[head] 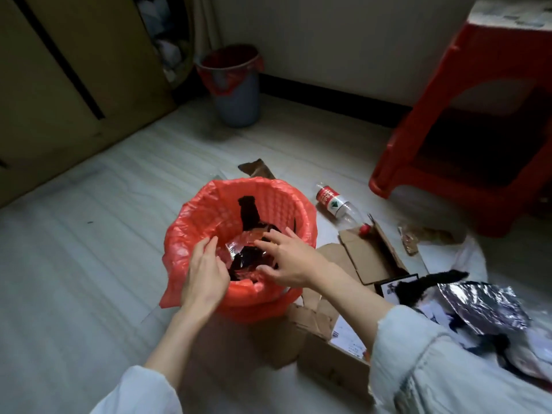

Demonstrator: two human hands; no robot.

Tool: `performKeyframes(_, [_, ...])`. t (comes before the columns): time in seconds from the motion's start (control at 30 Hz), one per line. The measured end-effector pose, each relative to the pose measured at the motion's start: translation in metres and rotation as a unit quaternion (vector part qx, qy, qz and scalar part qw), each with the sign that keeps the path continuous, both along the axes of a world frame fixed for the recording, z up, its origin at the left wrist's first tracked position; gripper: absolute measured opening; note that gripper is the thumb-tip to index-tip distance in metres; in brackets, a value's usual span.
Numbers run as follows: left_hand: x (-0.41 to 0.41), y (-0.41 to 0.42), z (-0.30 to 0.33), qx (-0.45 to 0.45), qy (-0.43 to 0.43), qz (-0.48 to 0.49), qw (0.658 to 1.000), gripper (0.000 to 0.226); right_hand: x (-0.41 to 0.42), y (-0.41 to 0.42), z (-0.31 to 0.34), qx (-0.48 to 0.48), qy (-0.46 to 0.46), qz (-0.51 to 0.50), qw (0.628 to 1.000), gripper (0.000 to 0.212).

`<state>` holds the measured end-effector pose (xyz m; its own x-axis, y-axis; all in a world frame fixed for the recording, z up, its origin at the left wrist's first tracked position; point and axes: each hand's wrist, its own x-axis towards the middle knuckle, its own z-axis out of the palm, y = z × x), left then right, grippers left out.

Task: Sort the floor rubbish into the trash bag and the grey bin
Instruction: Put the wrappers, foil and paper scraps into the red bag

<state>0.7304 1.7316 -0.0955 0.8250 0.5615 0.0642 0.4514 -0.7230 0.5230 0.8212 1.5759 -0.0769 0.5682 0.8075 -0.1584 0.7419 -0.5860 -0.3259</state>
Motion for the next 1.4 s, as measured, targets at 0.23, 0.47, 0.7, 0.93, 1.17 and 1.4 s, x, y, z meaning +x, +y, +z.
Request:
performKeyframes(0.23, [0.004,-0.048,0.025,0.03,-0.157,-0.118,0.98,0.04,-0.017,-0.064,0.012,0.154,-0.053,-0.071,0.984,0.042])
performKeyframes(0.47, [-0.014,-0.16,-0.002,-0.009,-0.096,-0.347,0.933,0.032,-0.06,-0.191,-0.029,0.079,0.01,-0.259,0.963,0.037])
performKeyframes(0.7, [0.024,-0.204,-0.082,-0.057,0.163,-0.404,0.898,0.032,-0.102,-0.254,-0.139,-0.042,0.097,-0.319,0.942,0.053])
performKeyframes(0.93, [0.063,-0.21,-0.135,0.033,0.296,-0.468,0.832,0.034,-0.085,-0.253,-0.193,-0.158,0.076,-0.166,0.97,0.072])
performKeyframes(1.17, [0.056,-0.235,-0.147,-0.004,0.276,-0.479,0.833,0.035,-0.11,-0.266,-0.206,-0.193,0.002,-0.153,0.969,0.036])
performKeyframes(1.4, [0.087,-0.27,-0.142,0.063,0.147,-0.43,0.889,0.067,-0.095,-0.294,-0.17,-0.086,-0.115,-0.27,0.952,0.018])
